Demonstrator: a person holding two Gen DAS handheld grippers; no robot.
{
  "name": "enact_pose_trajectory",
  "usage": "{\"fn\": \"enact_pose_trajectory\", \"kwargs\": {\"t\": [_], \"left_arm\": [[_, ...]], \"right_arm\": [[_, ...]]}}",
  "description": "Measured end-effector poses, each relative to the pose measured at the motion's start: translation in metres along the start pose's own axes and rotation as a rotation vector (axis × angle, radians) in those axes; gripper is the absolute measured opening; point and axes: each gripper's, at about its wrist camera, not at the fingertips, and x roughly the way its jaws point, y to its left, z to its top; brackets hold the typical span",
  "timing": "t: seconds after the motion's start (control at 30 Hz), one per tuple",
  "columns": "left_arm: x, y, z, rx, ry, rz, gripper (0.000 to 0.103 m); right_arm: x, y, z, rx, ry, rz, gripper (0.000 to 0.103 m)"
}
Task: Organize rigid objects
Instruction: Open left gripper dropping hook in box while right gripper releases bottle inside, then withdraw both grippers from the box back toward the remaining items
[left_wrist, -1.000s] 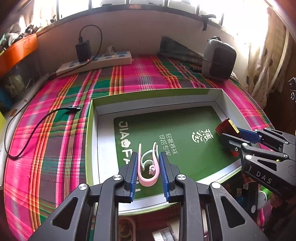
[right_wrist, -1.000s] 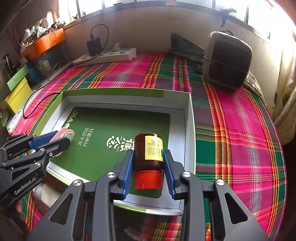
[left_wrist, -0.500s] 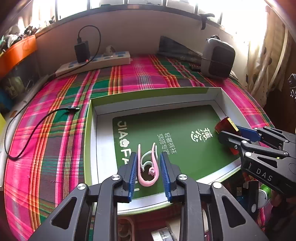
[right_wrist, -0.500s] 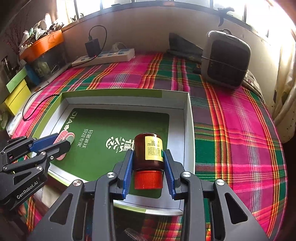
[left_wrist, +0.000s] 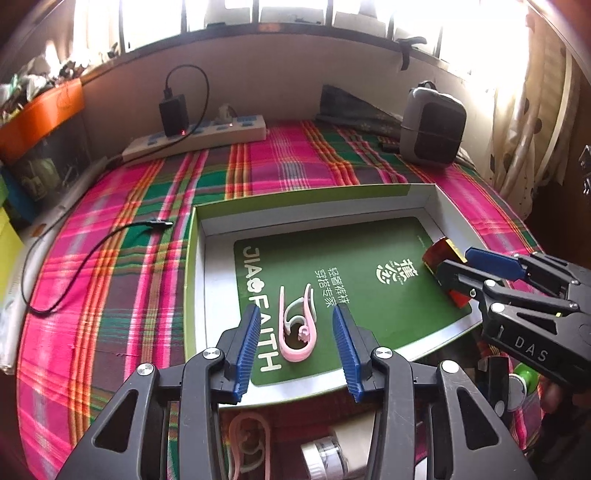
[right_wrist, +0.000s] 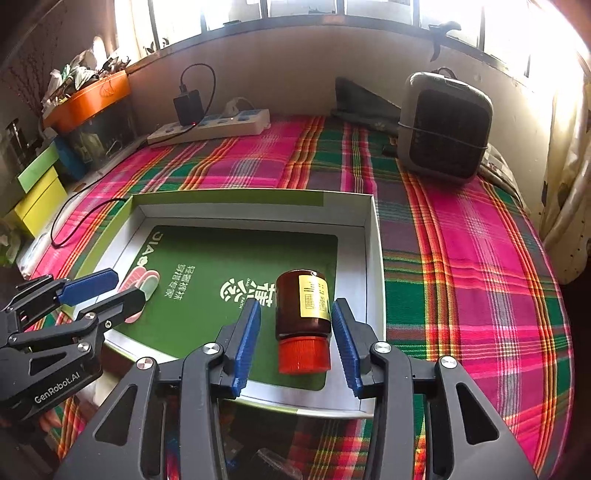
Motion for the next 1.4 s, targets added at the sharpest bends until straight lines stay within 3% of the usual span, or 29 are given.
{"fn": "enact_pose_trajectory", "kwargs": {"t": [0.6, 0.9, 1.4], "left_arm": [[-0.041, -0.002, -0.020, -0.019, -0.051, 0.010, 0.040], [-0.060, -0.004, -0.040, 0.001, -0.071, 0.061, 0.040], [-0.073, -0.001, -0.074, -0.035, -0.047, 0.032, 0.040]], "right_arm": [[-0.040, 0.008, -0.020, 0.005, -0.070, -0.006, 0.042], [-0.062, 0.014, -0.037, 0.007, -0.099, -0.010, 0.042], [-0.082, 0.017, -0.068, 0.031, -0.105, -0.017, 0.042]]}}
